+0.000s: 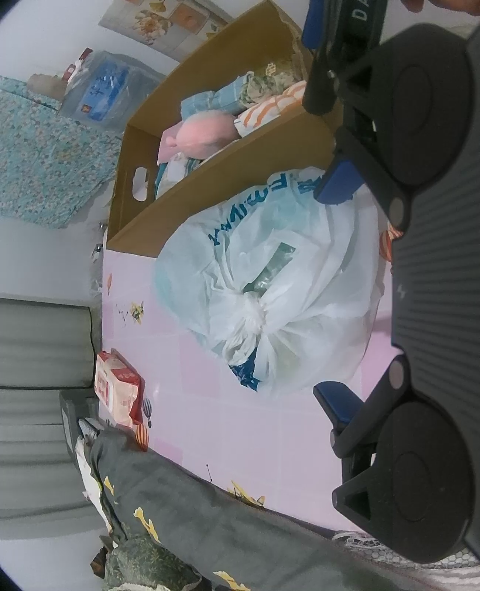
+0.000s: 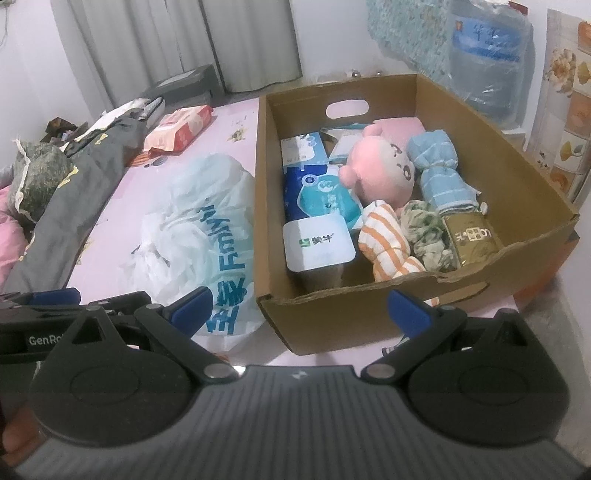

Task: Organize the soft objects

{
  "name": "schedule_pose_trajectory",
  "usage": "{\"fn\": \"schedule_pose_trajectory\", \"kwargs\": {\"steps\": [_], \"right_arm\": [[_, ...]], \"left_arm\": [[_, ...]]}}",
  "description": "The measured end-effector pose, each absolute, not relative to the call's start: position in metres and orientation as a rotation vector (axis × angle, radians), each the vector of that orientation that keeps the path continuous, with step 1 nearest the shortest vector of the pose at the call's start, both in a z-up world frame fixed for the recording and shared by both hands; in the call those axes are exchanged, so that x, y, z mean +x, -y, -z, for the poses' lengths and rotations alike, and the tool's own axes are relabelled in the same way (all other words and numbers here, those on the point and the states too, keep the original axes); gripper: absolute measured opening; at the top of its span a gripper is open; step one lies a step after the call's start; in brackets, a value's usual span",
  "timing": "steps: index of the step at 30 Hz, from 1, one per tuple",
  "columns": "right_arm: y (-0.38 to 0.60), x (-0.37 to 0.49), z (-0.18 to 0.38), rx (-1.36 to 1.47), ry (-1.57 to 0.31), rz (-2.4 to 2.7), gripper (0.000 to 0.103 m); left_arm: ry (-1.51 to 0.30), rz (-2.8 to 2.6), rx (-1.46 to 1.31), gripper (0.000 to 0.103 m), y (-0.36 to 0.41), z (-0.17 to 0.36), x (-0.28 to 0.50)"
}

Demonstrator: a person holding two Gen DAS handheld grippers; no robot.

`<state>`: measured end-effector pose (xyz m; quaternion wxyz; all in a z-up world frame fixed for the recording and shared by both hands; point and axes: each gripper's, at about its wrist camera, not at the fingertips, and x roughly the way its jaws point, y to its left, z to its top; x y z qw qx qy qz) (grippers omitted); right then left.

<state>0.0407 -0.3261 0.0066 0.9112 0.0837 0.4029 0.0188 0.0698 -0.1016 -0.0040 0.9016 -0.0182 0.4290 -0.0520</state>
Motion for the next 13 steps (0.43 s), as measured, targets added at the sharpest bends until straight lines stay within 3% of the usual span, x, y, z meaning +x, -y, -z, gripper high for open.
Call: {"fn": "schedule_pose_trajectory", "kwargs": {"steps": [13], "right_arm": [[0.3272, 0.0395, -0.0077, 0.173, -0.828, -0.036, 0.102]], "left_arm": [[-0.884, 0.108, -0.04, 0.103, 0.0996, 0.0031, 0.069]]}}
